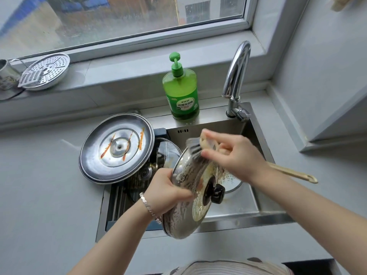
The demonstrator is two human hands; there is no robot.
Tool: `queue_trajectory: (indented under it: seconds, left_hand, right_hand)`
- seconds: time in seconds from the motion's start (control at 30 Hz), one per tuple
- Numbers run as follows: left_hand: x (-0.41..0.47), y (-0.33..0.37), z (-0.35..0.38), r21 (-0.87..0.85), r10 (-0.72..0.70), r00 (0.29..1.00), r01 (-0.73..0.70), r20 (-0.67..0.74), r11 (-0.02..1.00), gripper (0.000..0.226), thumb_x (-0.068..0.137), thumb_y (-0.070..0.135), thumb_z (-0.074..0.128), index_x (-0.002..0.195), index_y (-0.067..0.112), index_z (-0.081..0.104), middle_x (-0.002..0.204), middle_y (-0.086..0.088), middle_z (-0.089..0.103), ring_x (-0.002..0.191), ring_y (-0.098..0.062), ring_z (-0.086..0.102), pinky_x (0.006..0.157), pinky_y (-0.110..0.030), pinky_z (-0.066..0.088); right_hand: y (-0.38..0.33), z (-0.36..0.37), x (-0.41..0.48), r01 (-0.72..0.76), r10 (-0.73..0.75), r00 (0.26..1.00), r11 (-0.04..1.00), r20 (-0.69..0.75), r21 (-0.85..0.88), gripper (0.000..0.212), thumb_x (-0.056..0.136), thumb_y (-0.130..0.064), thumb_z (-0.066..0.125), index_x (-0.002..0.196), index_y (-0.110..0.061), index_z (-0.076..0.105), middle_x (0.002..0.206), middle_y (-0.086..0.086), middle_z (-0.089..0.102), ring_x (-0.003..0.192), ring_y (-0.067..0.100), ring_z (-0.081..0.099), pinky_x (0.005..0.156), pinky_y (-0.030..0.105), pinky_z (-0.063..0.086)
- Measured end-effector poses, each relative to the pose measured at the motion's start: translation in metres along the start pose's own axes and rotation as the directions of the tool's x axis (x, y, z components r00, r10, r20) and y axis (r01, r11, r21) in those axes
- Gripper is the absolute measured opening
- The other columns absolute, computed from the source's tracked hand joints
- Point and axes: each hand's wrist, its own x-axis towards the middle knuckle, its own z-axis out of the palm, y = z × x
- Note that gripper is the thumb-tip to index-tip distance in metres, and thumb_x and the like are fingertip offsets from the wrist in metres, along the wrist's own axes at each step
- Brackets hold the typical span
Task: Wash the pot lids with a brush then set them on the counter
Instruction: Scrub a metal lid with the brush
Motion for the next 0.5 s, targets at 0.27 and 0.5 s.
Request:
queue_trajectory:
  seconds: [0.27, 0.5]
  left_hand:
    - [0.002, 0.005, 0.000, -0.261, -0.092, 0.995, 0.079, -0.039, 0.962, 0.021, 0.046, -0.005, 0.067, 0.066, 0.000, 0.066, 0.066, -0.015, 0.067, 0.060, -0.028, 0.065, 0.055, -0.033, 0.053]
    - [0.000, 0.004, 0.006, -0.517, -0.169, 0.986, 0.144, -0.002, 0.844, 0.042, 0.045, -0.011, 0.062, 0.087, -0.009, 0.059, 0.072, -0.021, 0.064, 0.061, -0.032, 0.064, 0.056, -0.037, 0.055]
  right_hand:
    - [-0.002, 0.012, -0.011, 0.121, -0.126, 0.979, 0.992, -0.159, -0.040, 0.052, 0.083, -0.052, 0.057, 0.131, -0.042, 0.041, 0.059, -0.012, 0.058, 0.047, 0.003, 0.049, 0.043, 0.020, 0.038]
    - [0.007, 0.013, -0.010, 0.036, -0.065, 0.963, 0.993, -0.261, -0.115, 0.047, 0.083, -0.048, 0.060, 0.127, -0.041, 0.046, 0.064, -0.017, 0.057, 0.047, 0.001, 0.044, 0.046, 0.020, 0.039]
